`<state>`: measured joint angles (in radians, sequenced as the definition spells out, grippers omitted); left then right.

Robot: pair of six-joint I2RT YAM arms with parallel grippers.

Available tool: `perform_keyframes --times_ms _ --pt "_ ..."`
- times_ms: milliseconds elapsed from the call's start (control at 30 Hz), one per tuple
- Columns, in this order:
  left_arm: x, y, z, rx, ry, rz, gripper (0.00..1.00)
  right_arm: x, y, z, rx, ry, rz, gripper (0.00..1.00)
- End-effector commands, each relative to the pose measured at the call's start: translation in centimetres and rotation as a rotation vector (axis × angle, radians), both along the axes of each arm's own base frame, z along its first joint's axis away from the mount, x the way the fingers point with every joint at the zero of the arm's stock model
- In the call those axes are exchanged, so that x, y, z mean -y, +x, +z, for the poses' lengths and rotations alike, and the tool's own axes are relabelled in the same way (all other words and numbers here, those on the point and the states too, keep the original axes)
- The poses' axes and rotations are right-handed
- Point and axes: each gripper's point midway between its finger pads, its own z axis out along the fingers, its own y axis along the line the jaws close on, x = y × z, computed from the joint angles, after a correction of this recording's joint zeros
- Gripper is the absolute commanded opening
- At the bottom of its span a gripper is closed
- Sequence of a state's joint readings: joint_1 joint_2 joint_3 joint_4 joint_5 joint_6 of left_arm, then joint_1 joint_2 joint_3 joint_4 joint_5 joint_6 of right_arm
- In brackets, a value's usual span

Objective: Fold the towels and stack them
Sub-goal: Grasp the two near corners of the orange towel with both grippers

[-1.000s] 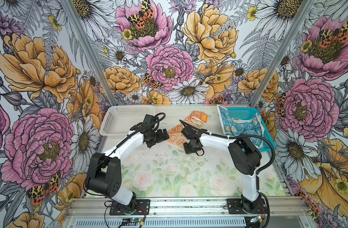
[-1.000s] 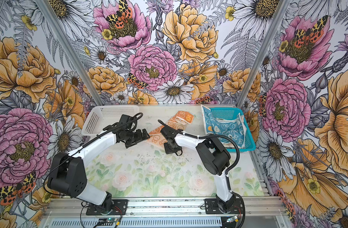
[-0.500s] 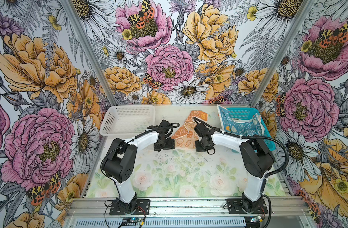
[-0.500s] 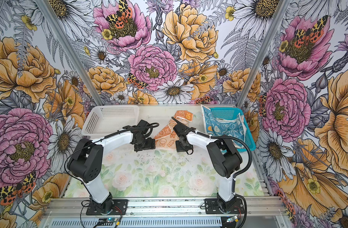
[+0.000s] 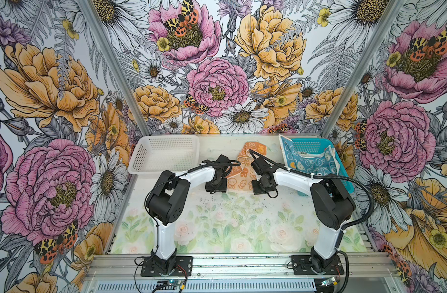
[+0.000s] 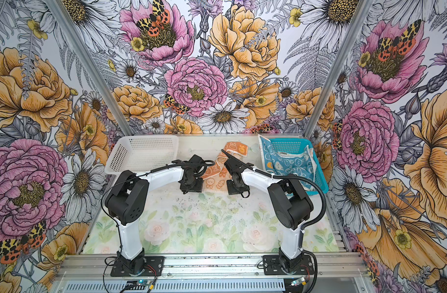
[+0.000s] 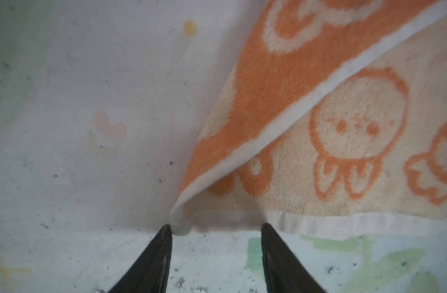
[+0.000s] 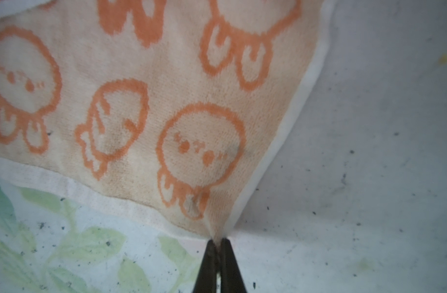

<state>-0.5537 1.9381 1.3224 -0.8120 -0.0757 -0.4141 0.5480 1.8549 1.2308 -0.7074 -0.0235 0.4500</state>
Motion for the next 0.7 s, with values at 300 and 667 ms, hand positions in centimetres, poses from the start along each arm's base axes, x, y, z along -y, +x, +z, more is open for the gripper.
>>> perform_keyframes --times_ms 300,667 --pt "-1.5 1.4 0.4 0.045 0.073 0.023 0.44 -0.2 0.8 2.2 0.048 0.041 0.01 0.0" --pt "-1.2 1.3 -1.1 0.023 0.09 0.018 0.17 -0.3 0.7 2.9 0.062 0.051 0.009 0.0"
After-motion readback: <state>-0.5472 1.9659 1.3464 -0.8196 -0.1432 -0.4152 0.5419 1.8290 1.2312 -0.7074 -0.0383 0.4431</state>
